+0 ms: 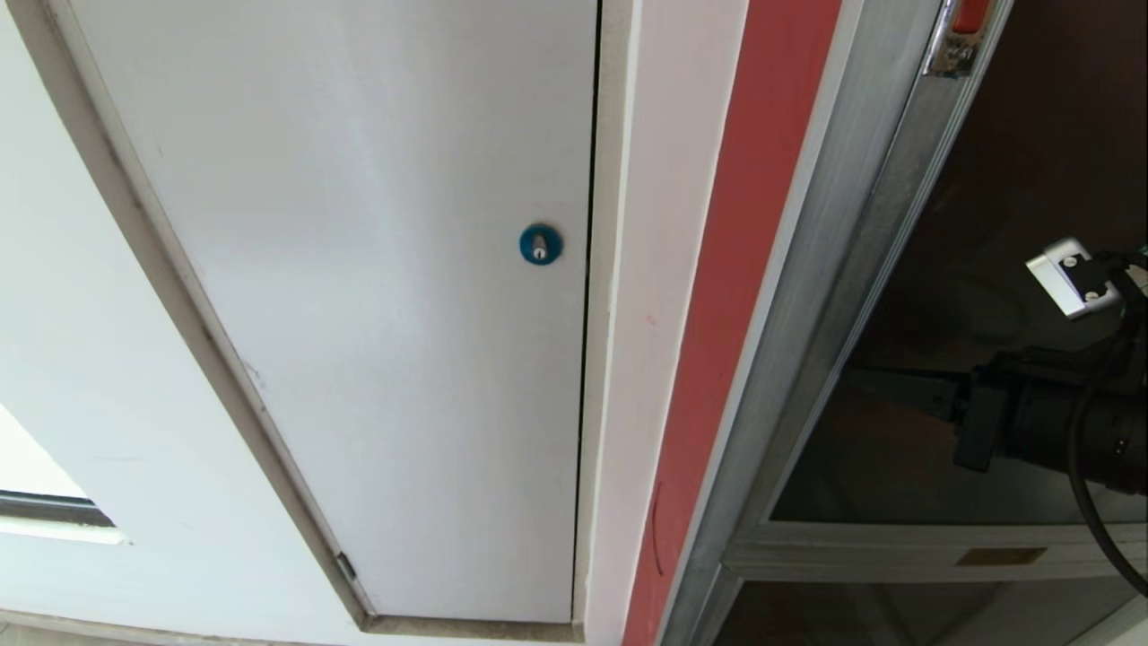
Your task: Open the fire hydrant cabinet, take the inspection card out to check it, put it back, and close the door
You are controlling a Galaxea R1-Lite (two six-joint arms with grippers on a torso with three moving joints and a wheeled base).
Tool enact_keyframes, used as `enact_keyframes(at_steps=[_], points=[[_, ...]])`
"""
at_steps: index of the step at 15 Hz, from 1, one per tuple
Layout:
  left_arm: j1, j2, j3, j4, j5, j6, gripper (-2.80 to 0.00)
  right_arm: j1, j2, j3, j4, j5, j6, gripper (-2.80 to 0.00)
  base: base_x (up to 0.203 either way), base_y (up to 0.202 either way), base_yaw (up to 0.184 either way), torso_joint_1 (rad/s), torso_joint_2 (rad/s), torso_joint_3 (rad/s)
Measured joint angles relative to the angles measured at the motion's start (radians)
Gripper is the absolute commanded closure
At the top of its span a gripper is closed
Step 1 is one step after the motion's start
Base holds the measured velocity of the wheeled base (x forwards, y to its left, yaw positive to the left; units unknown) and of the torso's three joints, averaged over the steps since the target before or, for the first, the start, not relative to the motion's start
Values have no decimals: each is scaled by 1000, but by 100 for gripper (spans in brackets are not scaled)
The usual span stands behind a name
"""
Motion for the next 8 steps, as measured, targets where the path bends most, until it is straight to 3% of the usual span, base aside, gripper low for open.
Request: enact_keyframes(at_steps=[8], points=[[0, 0, 0, 0, 0, 0, 0, 28, -139, 69, 0, 2, 39, 0, 0, 0, 0, 0, 0, 0]])
